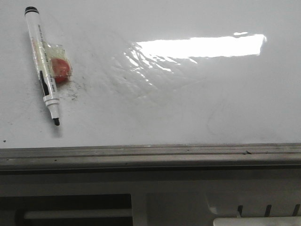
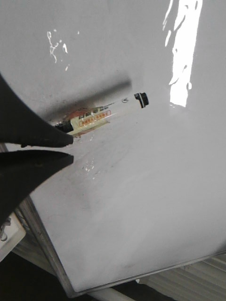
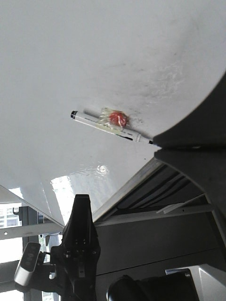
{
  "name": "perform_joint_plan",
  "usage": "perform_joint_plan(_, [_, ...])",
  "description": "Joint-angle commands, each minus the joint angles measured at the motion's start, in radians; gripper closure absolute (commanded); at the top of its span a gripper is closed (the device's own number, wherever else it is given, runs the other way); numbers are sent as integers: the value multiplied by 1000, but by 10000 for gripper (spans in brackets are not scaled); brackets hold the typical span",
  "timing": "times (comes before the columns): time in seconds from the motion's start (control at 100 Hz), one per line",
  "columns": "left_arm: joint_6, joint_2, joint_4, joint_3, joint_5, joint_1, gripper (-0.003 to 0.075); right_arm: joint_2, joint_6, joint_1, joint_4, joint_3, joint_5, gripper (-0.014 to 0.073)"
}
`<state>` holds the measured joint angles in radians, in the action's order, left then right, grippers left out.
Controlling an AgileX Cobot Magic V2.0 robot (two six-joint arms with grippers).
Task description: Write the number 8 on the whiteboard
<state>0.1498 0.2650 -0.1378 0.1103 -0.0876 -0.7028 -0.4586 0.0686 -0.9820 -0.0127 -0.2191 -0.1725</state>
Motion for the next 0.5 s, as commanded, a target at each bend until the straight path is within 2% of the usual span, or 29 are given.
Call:
perform_joint_plan(0.0, [7,5,5,14,-81,2,741,36,13,-1,13,7,-114,657])
perform_joint_plan(0.49, [7,7,5,5,-79,2,741,47,13,-1,13,12,-107,657])
